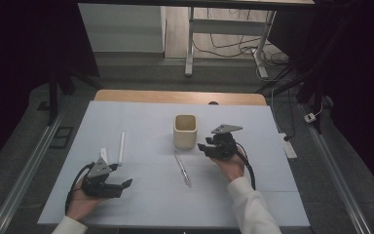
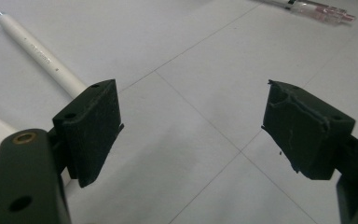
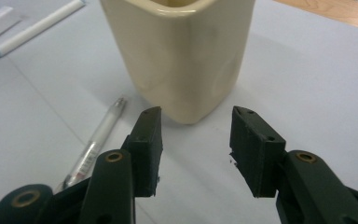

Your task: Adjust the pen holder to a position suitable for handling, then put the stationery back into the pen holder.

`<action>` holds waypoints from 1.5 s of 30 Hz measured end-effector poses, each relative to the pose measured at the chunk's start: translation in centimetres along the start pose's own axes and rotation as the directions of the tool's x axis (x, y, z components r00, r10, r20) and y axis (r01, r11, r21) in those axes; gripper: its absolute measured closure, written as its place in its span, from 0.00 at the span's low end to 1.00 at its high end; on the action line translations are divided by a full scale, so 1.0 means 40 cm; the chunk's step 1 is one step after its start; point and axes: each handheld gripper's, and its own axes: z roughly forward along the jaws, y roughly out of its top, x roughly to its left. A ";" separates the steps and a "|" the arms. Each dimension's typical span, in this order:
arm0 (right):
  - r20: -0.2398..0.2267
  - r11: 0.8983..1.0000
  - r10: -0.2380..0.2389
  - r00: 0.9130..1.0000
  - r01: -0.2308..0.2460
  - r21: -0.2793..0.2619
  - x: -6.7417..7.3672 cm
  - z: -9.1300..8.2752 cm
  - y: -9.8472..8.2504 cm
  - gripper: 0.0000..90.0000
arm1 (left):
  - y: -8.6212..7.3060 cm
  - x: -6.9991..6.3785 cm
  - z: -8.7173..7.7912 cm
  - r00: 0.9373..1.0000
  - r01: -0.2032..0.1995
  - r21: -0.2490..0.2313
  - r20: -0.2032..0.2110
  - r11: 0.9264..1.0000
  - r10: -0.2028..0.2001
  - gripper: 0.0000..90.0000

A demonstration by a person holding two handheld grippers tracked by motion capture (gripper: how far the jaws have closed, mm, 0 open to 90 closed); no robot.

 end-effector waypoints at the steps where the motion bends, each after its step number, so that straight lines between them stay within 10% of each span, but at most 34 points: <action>1: -0.004 1.000 -0.001 1.000 0.001 0.000 0.003 -0.004 0.000 0.58 | -0.001 0.000 -0.001 1.000 0.001 -0.002 0.000 1.000 -0.001 0.21; 21: -0.057 0.997 -0.080 0.995 0.079 -0.013 0.084 -0.042 0.015 0.56 | -0.011 -0.016 -0.020 1.000 0.006 -0.010 -0.029 1.000 -0.006 0.21; 45: -0.115 0.993 -0.107 0.988 0.112 0.033 0.153 0.009 0.026 0.52 | -0.014 -0.009 -0.018 1.000 0.007 -0.005 -0.029 1.000 -0.007 0.21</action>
